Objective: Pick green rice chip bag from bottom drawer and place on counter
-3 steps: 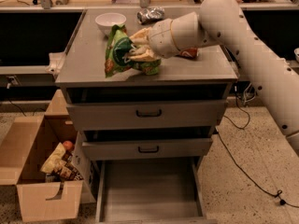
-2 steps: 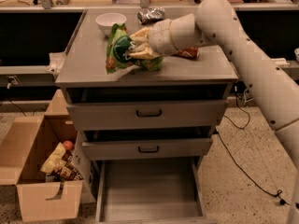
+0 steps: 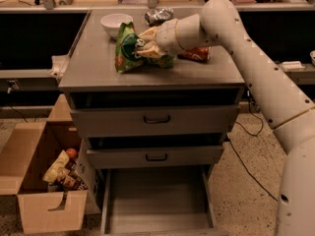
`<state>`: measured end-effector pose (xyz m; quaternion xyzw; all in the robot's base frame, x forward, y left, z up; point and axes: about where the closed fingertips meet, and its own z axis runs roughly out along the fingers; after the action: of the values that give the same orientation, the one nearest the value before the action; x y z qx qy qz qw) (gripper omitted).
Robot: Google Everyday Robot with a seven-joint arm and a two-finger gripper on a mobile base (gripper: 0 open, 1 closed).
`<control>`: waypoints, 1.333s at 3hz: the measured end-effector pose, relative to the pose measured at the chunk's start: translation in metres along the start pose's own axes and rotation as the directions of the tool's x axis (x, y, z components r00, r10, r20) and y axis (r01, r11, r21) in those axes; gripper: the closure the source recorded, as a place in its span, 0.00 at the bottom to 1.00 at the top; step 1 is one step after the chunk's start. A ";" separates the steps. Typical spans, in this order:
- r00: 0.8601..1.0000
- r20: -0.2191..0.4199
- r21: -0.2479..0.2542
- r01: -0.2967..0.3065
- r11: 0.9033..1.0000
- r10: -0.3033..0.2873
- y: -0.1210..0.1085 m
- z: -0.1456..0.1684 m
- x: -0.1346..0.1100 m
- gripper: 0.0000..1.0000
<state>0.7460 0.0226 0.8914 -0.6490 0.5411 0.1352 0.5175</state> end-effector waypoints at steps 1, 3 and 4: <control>0.999 -0.012 0.014 -0.034 0.999 0.034 -0.015 0.010 0.009 0.63; 0.999 -0.018 0.038 -0.050 0.998 0.051 -0.040 0.021 0.013 0.17; 0.999 -0.016 0.042 -0.050 0.998 0.050 -0.044 0.021 0.012 0.00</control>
Offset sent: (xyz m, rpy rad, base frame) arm 0.0601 -0.0027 0.0066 0.0188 0.0289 -0.0917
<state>0.7955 0.0277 0.8961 -0.6256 0.5643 0.1311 0.5225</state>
